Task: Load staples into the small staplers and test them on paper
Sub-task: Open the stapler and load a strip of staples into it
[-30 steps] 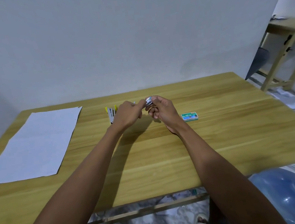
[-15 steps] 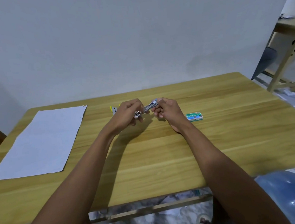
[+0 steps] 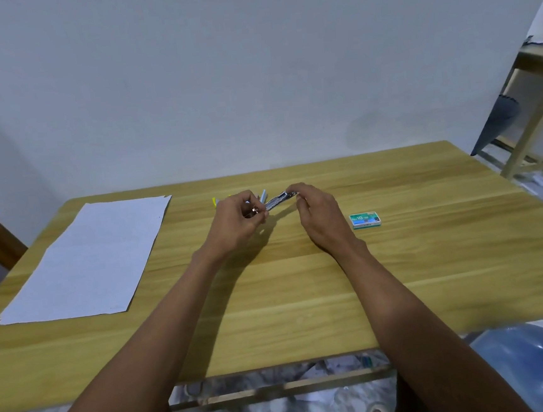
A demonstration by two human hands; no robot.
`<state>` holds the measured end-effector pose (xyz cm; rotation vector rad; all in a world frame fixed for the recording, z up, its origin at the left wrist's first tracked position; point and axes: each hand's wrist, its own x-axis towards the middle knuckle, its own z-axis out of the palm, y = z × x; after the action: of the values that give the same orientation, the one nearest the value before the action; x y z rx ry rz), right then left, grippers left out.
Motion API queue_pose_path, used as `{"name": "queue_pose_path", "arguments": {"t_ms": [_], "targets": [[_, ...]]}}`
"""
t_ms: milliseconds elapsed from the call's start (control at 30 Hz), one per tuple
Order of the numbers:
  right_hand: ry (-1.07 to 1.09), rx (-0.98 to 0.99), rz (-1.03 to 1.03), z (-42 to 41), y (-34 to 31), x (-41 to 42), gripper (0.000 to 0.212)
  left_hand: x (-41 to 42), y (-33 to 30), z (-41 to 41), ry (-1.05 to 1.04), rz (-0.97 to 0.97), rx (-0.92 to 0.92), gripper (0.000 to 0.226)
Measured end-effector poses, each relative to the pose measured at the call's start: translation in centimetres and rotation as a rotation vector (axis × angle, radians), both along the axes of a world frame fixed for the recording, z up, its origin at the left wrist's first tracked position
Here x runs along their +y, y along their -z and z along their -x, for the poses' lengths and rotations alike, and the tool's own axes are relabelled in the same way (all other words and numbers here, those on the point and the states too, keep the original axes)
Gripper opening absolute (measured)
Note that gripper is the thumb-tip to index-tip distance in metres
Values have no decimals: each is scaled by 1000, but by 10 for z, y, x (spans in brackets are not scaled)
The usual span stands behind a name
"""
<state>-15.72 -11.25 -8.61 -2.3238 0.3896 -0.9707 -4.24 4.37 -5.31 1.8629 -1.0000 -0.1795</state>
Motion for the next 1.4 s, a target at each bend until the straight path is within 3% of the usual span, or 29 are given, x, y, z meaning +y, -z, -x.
{"name": "queue_pose_path", "arguments": {"t_ms": [167, 367, 500, 567, 667, 733, 867, 967, 1100, 1167, 1400], "targets": [[95, 60, 186, -5, 2, 4, 41, -2, -1, 2, -49, 33, -66, 5], [-37, 86, 212, -2, 4, 10, 49, 0, 3, -2, -50, 44, -176, 11], [-27, -29, -172, 0, 0, 11, 55, 3, 4, -5, -49, -13, -394, 11], [-20, -135, -410, -5, -6, 15, 50, 3, -4, -3, -58, -45, -647, 7], [-215, -357, -1126, -10, -23, 24, 36, -1, -17, 4, -34, -71, -1114, 16], [-375, -453, -1460, -10, -32, 28, 29, -6, -23, 5, 1, -84, -1327, 25], [-465, -496, -1788, -7, -42, 24, 35, -15, -35, 2, 40, -116, -1520, 32], [-335, -425, -1896, -6, -42, 18, 36, -17, -46, 5, 45, -154, -1367, 16], [-106, -161, -1698, 13, -42, 16, 26, -14, -37, 2, -24, -167, -689, 9], [-54, -84, -1544, 22, -40, 20, 25, -8, -23, 2, -3, -167, -477, 12], [-43, 19, -1078, 55, -23, 39, 34, 7, 15, 27, 42, -208, -296, 13]]}}
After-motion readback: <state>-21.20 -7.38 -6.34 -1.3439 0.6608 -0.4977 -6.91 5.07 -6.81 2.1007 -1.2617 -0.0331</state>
